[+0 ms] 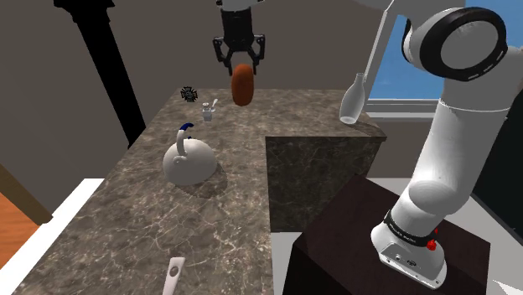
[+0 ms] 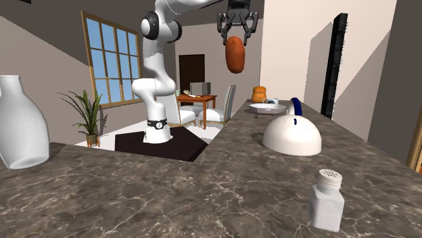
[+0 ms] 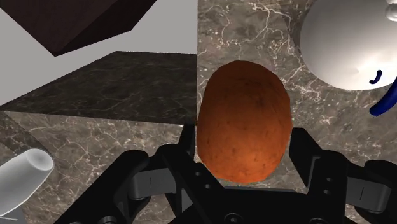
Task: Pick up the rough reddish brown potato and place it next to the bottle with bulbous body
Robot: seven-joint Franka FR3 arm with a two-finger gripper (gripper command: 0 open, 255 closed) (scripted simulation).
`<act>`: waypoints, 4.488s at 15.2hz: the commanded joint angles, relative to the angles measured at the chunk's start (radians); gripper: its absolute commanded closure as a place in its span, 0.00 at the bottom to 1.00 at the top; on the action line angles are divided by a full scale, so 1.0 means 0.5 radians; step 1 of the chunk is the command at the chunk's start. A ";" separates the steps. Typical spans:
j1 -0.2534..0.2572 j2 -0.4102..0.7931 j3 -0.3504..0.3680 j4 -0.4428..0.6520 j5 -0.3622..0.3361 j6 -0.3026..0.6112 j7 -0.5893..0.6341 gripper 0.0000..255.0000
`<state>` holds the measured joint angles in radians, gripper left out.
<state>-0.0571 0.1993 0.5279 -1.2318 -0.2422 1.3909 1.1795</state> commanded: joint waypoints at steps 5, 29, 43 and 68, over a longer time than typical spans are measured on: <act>-0.242 -0.234 -0.126 -0.280 0.131 0.126 -0.316 1.00; -0.849 -0.310 -0.717 -0.392 0.248 0.329 -1.483 1.00; -1.055 -0.068 -0.878 -0.225 0.268 0.441 -1.842 1.00; -1.070 -0.157 -0.885 -1.019 0.262 1.145 -1.786 1.00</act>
<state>-0.5917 0.1236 0.0856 -1.7237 -0.1110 1.9479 0.2852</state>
